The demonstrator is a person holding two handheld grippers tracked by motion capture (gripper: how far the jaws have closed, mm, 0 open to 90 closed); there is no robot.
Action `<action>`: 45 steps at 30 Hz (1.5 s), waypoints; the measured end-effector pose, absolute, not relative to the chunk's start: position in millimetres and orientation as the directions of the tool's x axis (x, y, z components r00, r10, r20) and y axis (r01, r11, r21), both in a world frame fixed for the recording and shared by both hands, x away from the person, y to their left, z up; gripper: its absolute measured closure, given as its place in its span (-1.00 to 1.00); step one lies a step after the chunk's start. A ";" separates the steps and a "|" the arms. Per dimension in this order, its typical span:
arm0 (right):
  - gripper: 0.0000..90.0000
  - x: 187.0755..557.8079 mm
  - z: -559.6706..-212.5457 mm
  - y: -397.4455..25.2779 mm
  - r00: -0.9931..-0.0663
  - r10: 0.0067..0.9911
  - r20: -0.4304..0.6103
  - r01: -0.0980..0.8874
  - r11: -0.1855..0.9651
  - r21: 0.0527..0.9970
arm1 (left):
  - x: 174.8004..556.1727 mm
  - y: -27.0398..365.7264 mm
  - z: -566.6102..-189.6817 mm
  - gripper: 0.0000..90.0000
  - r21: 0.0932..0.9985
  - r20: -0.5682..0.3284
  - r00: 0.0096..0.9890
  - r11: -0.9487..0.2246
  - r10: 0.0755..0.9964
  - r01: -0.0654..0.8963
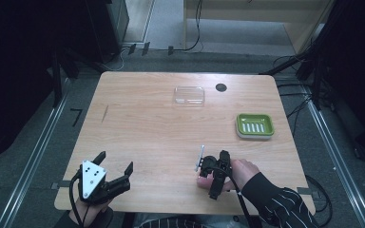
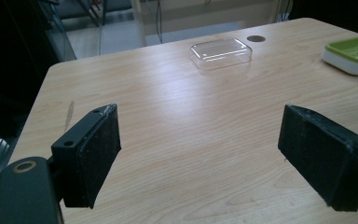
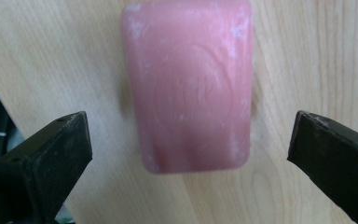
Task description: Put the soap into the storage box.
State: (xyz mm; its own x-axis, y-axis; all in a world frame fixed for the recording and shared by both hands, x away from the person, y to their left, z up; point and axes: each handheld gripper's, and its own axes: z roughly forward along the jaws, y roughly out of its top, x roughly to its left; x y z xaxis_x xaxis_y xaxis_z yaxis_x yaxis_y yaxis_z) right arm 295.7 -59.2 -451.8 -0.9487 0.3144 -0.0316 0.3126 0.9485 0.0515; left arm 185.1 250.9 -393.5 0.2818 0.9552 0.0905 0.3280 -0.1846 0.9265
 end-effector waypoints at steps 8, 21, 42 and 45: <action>-1.00 303.2 -459.4 -50.1 -0.959 0.283 -0.023 0.282 0.959 0.015 | 185.5 250.1 -393.4 -0.70 0.927 0.092 0.286 -0.187 0.954 0.325; -0.67 310.2 -470.0 -43.2 -0.970 0.244 -0.024 0.244 0.970 -0.010 | 185.6 250.2 -393.4 -0.70 0.926 0.093 0.286 -0.189 0.954 0.326; -0.14 303.3 -463.0 -43.2 -0.976 0.216 -0.025 0.215 0.976 0.029 | 185.4 250.2 -393.3 -0.70 0.928 0.091 0.286 -0.186 0.954 0.324; -0.14 303.5 -462.8 -43.4 -0.975 0.221 -0.024 0.220 0.975 0.028 | 185.3 250.2 -393.2 -0.70 0.928 0.092 0.287 -0.187 0.953 0.324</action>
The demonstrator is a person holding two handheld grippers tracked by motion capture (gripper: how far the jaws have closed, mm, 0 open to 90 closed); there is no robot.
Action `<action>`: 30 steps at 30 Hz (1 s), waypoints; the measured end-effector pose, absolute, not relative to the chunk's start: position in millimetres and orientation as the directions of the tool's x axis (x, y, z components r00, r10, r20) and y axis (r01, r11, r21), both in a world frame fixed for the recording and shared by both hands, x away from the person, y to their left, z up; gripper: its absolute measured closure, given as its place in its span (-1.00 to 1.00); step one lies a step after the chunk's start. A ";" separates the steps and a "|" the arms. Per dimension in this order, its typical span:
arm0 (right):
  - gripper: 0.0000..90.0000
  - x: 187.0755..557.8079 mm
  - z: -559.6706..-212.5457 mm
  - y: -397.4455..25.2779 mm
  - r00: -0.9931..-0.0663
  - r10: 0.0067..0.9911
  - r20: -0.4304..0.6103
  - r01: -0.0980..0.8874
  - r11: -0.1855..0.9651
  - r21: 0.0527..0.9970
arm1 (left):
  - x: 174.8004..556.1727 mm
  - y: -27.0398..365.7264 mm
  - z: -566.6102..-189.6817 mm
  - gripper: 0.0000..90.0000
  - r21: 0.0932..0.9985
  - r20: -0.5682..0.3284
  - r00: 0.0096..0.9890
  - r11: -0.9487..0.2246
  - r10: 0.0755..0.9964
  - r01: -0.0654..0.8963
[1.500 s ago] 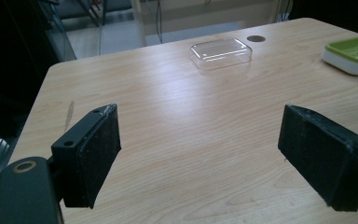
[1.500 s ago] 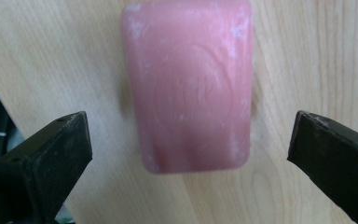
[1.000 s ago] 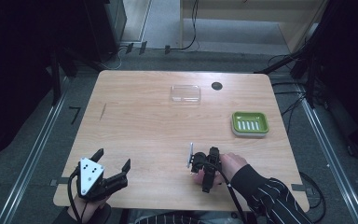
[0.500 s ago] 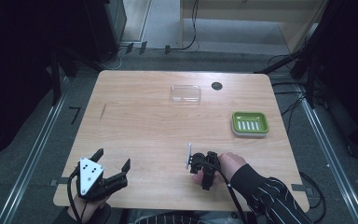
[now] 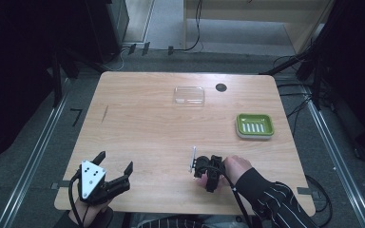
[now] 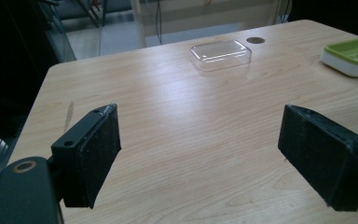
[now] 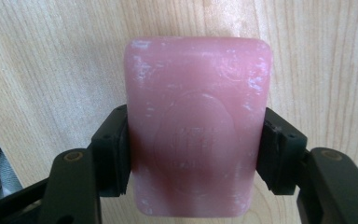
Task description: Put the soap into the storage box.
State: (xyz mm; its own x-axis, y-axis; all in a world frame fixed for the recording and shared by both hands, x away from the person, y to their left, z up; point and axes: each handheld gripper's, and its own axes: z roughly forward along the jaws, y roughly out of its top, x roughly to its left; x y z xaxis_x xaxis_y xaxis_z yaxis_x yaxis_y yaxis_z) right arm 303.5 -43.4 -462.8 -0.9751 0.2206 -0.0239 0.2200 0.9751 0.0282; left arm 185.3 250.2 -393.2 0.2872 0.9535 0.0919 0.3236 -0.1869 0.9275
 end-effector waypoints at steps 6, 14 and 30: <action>-0.14 303.7 -462.0 -44.5 -0.972 0.232 -0.026 0.232 0.972 0.023 | 185.3 250.3 -393.2 -0.70 0.928 0.092 0.286 -0.186 0.954 0.323; -0.14 305.8 -457.6 -50.6 -0.967 0.254 -0.038 0.253 0.967 0.029 | 185.3 250.4 -393.2 -0.70 0.928 0.089 0.286 -0.184 0.954 0.324; -0.14 313.5 -453.2 -68.2 -0.955 0.290 -0.067 0.289 0.957 0.021 | 185.5 250.2 -393.1 -0.70 0.928 0.089 0.286 -0.184 0.954 0.324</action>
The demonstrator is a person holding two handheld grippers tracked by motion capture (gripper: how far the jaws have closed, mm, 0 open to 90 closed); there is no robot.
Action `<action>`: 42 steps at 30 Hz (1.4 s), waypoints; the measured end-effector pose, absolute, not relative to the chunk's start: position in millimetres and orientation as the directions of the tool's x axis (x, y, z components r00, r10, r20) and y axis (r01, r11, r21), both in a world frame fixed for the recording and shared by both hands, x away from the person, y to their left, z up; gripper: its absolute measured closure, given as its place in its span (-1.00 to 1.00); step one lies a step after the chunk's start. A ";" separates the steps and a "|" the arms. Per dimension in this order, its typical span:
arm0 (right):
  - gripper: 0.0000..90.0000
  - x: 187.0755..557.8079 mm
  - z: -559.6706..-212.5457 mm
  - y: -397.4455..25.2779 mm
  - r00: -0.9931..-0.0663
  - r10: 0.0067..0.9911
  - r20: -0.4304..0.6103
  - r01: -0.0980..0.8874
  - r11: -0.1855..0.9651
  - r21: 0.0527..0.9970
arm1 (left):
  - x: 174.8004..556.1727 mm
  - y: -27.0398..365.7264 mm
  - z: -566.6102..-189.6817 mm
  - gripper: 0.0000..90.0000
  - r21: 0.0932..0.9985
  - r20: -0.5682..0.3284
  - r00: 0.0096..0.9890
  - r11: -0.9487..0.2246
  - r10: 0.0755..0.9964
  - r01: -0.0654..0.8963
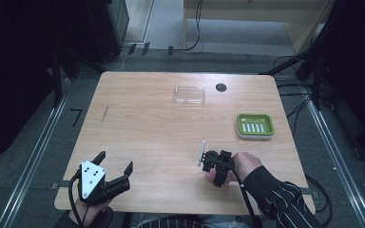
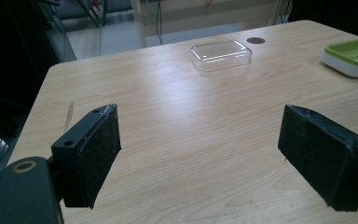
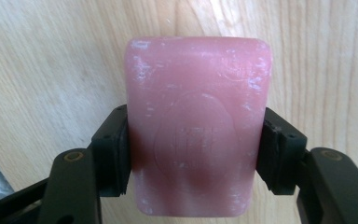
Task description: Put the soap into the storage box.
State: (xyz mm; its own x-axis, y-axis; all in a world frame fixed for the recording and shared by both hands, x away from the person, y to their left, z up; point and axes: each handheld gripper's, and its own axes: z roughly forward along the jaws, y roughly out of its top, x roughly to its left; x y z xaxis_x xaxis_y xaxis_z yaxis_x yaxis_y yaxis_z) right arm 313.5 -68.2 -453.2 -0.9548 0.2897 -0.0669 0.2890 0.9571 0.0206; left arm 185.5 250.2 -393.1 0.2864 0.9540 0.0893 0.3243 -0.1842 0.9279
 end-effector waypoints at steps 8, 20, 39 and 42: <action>-0.14 318.4 -452.3 -79.8 -0.947 0.310 -0.082 0.309 0.951 0.019 | 185.3 250.5 -393.0 -0.70 0.928 0.088 0.285 -0.182 0.954 0.324; -0.14 324.9 -450.0 -101.3 -0.931 0.350 -0.102 0.352 0.936 0.000 | 185.2 250.1 -393.0 -0.70 0.929 0.088 0.286 -0.183 0.954 0.323; -0.14 333.8 -445.9 -122.7 -0.919 0.377 -0.116 0.381 0.924 -0.013 | 186.6 249.1 -393.3 -0.70 0.928 0.090 0.289 -0.185 0.953 0.323; -0.14 335.6 -444.9 -126.3 -0.919 0.375 -0.122 0.380 0.925 -0.013 | 186.6 249.0 -393.2 -0.70 0.928 0.090 0.289 -0.186 0.953 0.323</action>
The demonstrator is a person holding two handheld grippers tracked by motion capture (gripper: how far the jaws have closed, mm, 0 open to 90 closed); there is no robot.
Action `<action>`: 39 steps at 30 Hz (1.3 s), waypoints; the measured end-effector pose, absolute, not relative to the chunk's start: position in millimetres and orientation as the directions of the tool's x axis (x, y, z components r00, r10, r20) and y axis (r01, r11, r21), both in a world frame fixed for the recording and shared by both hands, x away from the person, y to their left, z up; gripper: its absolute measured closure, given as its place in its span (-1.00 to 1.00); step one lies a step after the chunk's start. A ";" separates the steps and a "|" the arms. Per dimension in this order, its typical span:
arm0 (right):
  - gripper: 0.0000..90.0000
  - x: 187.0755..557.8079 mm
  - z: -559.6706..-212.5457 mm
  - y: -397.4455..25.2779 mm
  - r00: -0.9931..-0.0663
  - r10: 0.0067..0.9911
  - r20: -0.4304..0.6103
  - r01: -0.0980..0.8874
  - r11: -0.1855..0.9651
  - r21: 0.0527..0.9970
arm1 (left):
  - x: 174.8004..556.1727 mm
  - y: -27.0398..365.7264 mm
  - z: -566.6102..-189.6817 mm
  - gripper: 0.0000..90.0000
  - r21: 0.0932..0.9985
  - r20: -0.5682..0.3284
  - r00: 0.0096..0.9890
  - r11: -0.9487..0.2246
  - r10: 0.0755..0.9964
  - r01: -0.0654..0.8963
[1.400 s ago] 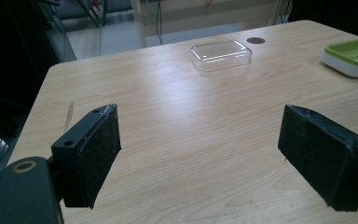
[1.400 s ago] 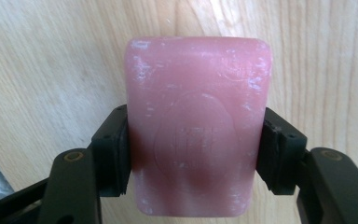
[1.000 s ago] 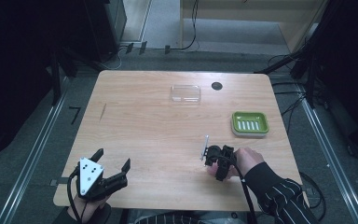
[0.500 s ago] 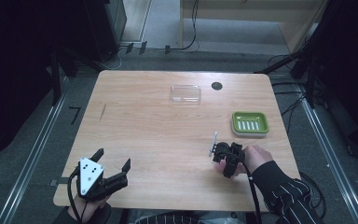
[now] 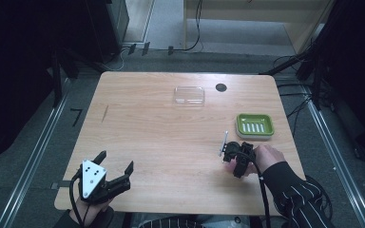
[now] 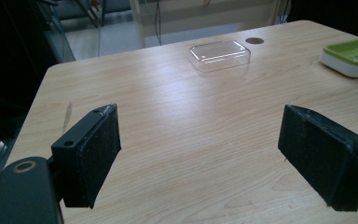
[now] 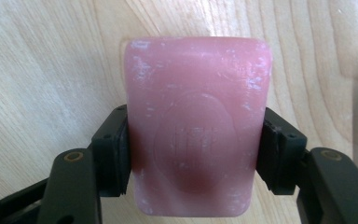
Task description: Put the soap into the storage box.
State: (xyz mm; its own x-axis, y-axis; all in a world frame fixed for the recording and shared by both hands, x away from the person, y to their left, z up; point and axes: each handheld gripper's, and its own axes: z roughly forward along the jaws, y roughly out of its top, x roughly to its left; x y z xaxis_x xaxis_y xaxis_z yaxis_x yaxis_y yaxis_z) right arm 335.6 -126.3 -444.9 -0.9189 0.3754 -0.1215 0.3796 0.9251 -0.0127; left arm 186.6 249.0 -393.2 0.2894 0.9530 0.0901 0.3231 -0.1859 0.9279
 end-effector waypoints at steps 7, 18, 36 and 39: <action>-0.14 338.1 -441.9 -131.1 -0.916 0.382 -0.121 0.386 0.923 -0.005 | 186.9 248.5 -393.2 -0.70 0.929 0.091 0.290 -0.186 0.953 0.321; -0.14 343.6 -436.5 -141.3 -0.909 0.396 -0.130 0.400 0.917 -0.006 | 187.4 247.1 -393.0 -0.70 0.928 0.092 0.295 -0.190 0.951 0.321; -0.14 354.4 -429.0 -149.7 -0.905 0.403 -0.137 0.407 0.914 -0.001 | 188.6 247.8 -393.3 -0.70 0.928 0.090 0.297 -0.188 0.951 0.323; -0.14 355.9 -427.6 -151.6 -0.906 0.399 -0.137 0.403 0.915 0.004 | 189.7 246.3 -393.5 -0.70 0.927 0.094 0.299 -0.193 0.950 0.321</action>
